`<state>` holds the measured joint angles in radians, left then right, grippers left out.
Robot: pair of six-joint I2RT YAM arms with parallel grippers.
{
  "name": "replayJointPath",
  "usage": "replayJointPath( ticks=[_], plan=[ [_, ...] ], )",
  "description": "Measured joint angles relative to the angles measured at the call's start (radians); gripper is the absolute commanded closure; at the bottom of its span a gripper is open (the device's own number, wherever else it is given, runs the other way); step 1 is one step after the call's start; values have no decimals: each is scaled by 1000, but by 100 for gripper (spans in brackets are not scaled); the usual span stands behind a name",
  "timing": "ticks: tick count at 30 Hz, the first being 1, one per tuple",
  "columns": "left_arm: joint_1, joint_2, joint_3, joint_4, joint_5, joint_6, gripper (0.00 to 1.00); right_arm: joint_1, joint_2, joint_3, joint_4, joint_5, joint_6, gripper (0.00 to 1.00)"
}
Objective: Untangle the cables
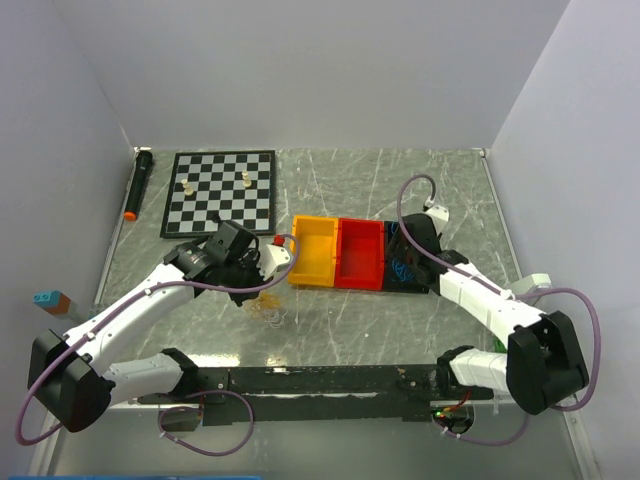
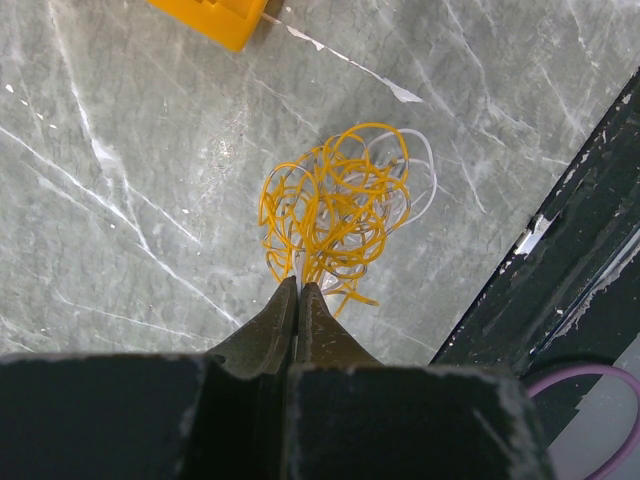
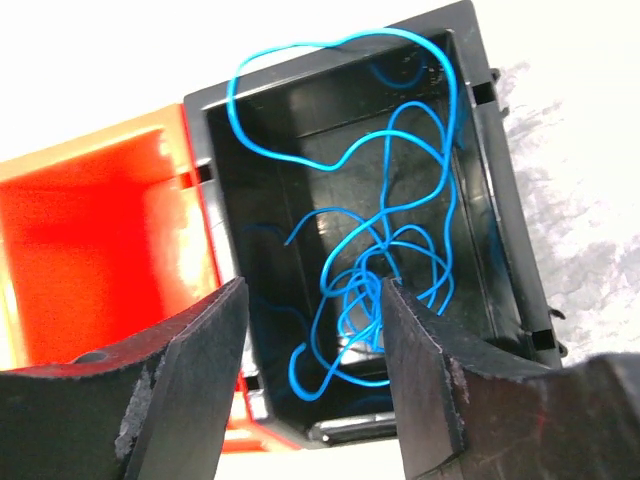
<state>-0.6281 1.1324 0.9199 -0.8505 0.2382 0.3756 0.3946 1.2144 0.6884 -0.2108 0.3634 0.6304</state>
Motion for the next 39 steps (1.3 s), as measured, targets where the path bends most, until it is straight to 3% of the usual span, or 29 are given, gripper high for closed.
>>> replayJointPath(
  ticks=[11, 16, 23, 39],
  plan=[
    [0, 0, 0, 0, 0, 0, 98, -3, -142, 61, -56, -15, -37, 58],
    [0, 0, 0, 0, 0, -1, 98, -60, -98, 129, -32, -19, -65, 80],
    [0, 0, 0, 2, -1, 0, 98, -97, -1, 109, -2, -78, -51, 96],
    [0, 0, -1, 21, -16, 0, 98, -97, 186, 32, 61, -93, -14, 100]
  ],
)
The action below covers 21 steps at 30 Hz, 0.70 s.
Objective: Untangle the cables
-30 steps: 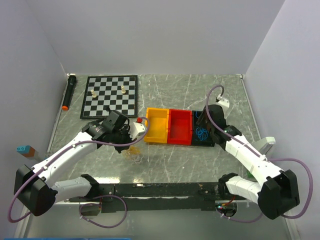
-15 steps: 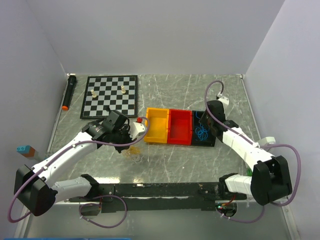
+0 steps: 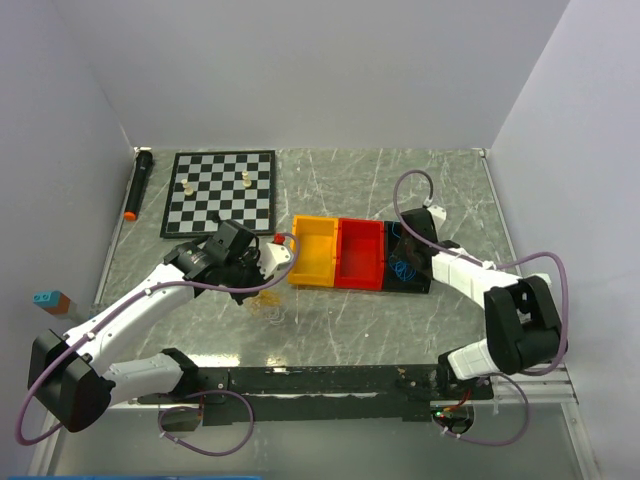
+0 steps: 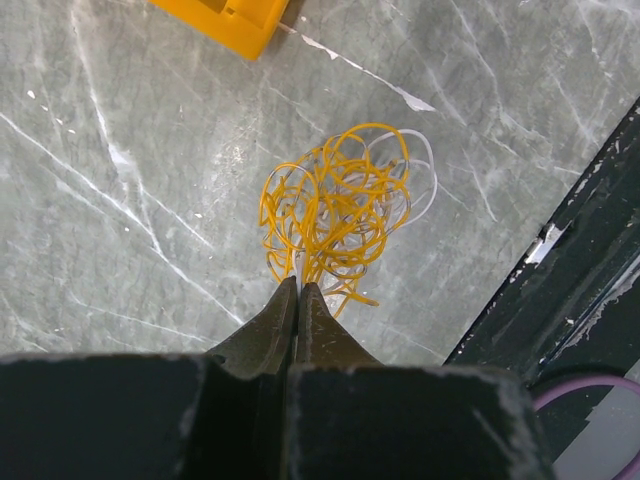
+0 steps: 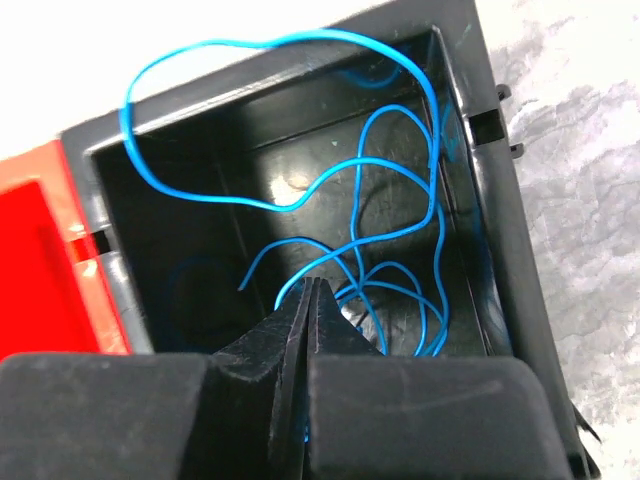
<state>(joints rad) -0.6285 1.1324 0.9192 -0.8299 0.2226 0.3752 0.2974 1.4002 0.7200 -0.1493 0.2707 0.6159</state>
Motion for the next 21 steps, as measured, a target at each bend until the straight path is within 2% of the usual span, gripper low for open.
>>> replayJointPath(
  ticks=[8, 14, 17, 21],
  plan=[
    [0, 0, -2, 2, -9, 0, 98, 0, 68, 0, 11, -12, 2, 100],
    [0, 1, -2, 2, -10, 0, 98, 0, 71, 39, -50, -71, 15, 67],
    [0, 7, -2, 1, -9, 0, 98, 0, 19, 47, -87, -97, 20, 62],
    [0, 9, -2, 1, -9, 0, 98, -2, -114, 103, -180, -102, 11, 60]
  ],
)
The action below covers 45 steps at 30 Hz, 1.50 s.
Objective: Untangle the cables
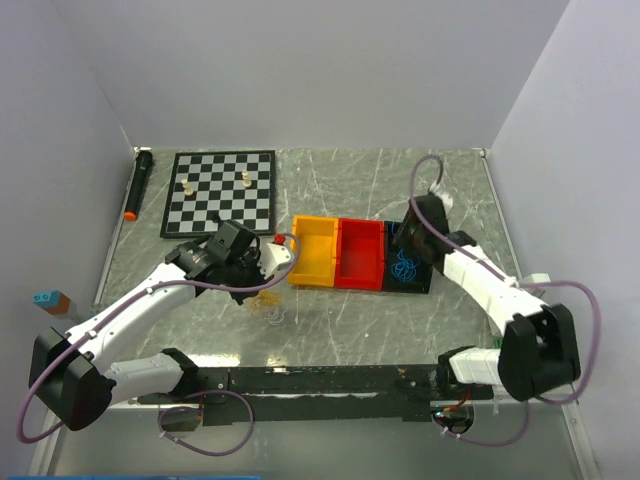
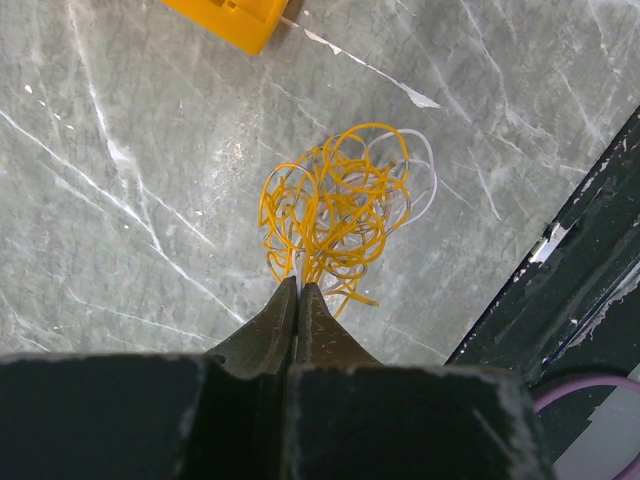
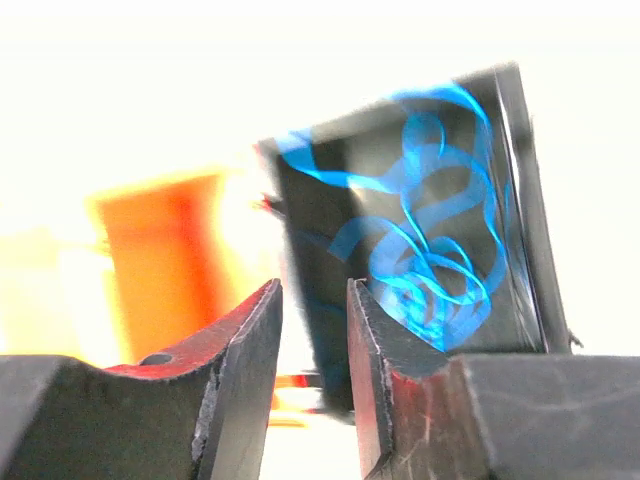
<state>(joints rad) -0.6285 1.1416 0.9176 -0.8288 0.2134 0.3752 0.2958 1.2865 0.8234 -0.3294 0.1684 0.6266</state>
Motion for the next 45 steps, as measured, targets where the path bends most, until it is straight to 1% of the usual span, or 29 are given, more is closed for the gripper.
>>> replayJointPath(
  ticks=[3, 6, 9, 16, 23, 28, 33, 38, 45],
  plan=[
    [0, 0, 0, 0, 0, 0, 98, -10, -55, 110, -19, 5, -19, 58],
    [0, 0, 0, 0, 0, 0, 98, -24, -68, 166, -9, 24, -42, 57],
    [0, 0, 0, 0, 0, 0, 98, -43, -37, 169, -6, 41, -63, 56],
    [-1, 0, 0, 0, 0, 0, 98, -68, 132, 168, -8, 82, -100, 52],
    [-1, 0, 0, 0, -1, 0, 98, -74, 143, 168, 9, 157, -145, 52],
    [-1, 2, 0, 1, 0, 1, 98, -113, 154, 168, 29, 164, -157, 52],
    [-1, 10, 0, 1, -1, 2, 98, -156, 217, 172, 37, 152, -157, 55],
    [-1, 21, 0, 2, -2, 4, 98, -163, 260, 191, 47, 137, -159, 61],
    [-1, 33, 0, 10, -2, 5, 98, -165, 267, 192, 64, 124, -168, 78]
  ],
)
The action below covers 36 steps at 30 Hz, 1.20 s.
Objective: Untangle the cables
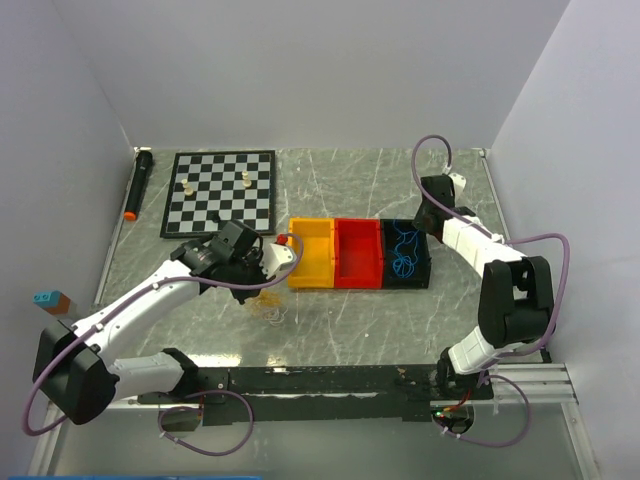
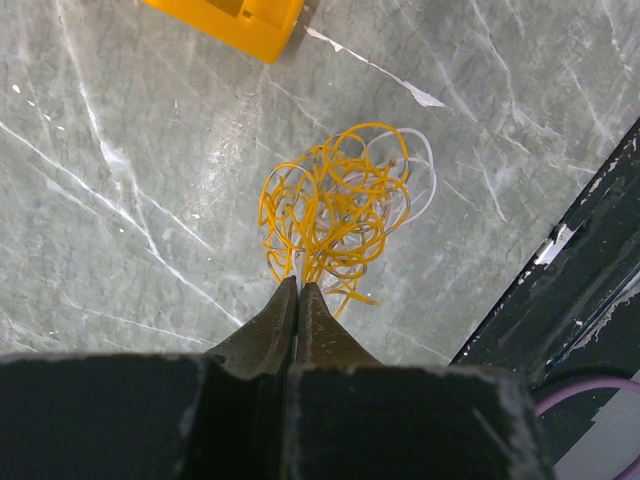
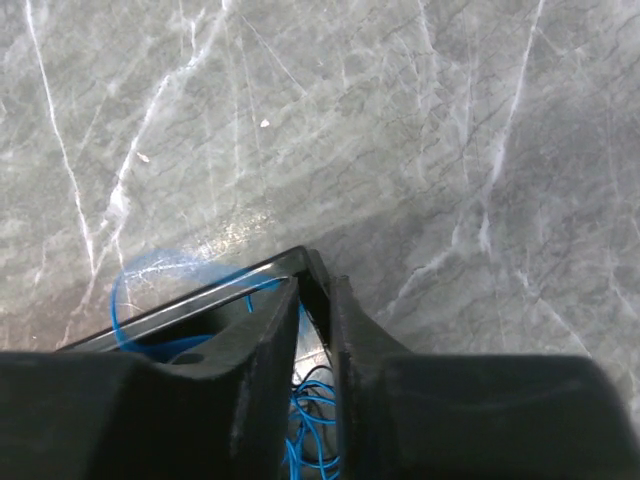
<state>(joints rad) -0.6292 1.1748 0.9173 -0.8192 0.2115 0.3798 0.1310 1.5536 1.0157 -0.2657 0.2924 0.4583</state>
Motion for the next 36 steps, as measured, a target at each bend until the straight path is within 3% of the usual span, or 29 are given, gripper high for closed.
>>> replayJointPath(
  ticks=[8, 10, 12, 15, 17, 23, 36],
  plan=[
    [0, 16, 0, 9, 0, 0, 98, 0, -7, -9, 20, 10, -1, 95],
    [0, 16, 0, 11, 0, 0, 98, 0, -14, -11, 19, 12, -3, 95],
    [0, 16, 0, 14, 0, 0, 98, 0, -24, -16, 20, 13, -3, 87],
    [0, 16, 0, 14, 0, 0, 98, 3, -44, -26, 20, 9, 0, 67],
    [0, 16, 0, 15, 0, 0, 98, 4, -54, -27, 25, 2, 2, 63],
    [0, 16, -6, 24, 0, 0, 98, 18, -64, -46, 63, -20, -4, 63],
    [-1, 15, -16, 30, 0, 0, 98, 170, -74, -134, 105, 1, 37, 63]
  ],
)
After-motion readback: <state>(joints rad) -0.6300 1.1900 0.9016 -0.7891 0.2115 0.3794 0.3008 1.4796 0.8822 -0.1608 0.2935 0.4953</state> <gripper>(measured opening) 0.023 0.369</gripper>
